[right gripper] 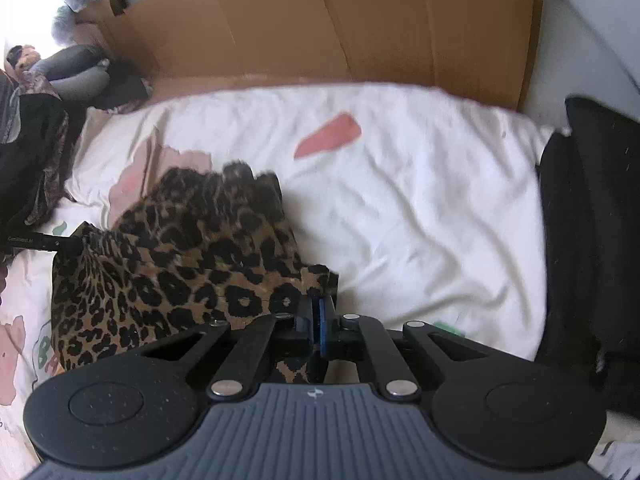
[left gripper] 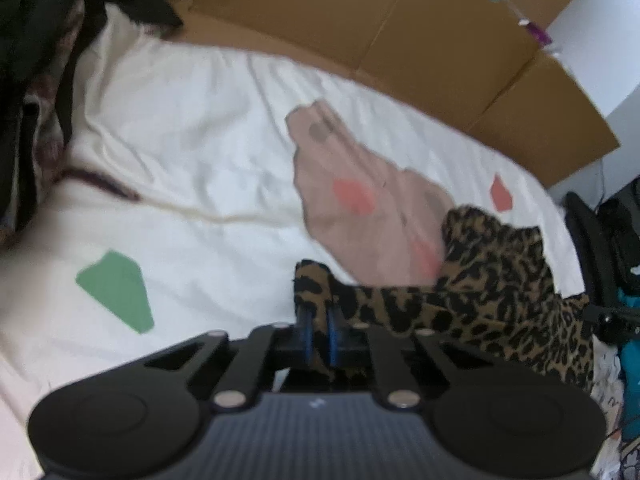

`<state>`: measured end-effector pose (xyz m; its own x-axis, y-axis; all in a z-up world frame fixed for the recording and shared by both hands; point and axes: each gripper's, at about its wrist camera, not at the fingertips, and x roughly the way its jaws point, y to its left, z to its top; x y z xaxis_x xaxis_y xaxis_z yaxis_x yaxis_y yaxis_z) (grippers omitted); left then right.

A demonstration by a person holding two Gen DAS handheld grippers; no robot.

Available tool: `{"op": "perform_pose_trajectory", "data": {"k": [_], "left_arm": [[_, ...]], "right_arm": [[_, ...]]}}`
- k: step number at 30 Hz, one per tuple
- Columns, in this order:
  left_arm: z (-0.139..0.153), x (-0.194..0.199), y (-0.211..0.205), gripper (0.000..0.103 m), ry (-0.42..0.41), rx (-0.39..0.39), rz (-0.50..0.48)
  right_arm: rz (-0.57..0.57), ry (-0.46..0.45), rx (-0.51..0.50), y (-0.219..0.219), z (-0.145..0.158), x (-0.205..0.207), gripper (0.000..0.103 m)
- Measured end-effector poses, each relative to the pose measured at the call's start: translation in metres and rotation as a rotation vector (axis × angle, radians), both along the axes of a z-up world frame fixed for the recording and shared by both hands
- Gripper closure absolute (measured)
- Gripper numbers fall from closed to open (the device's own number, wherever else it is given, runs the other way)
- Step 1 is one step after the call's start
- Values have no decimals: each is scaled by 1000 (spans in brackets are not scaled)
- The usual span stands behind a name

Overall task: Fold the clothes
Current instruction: 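Grip the folded skirt edge with the left tool while the right tool pinches the waistband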

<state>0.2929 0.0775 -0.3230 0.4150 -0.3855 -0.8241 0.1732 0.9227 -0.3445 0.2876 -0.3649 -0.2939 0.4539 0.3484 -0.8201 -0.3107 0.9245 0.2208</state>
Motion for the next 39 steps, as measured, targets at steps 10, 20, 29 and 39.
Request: {"op": "perform_pose_trajectory", "data": {"k": [10,20,29,39], "left_arm": [[-12,3,-9,59,26,100,4],[-23,9,-24,51,-6,157,-41],[-20,7,-33,91,17,175,-30],[30,-9,-26,95,-72,129,71]], "right_arm": [[-18,15,-18,6,-15,10,100],[-11,84,-38,12,-42,21,71],[64,75,-61,30,-50,21,84],[-83,30,73,-2,-3,10,100]]}}
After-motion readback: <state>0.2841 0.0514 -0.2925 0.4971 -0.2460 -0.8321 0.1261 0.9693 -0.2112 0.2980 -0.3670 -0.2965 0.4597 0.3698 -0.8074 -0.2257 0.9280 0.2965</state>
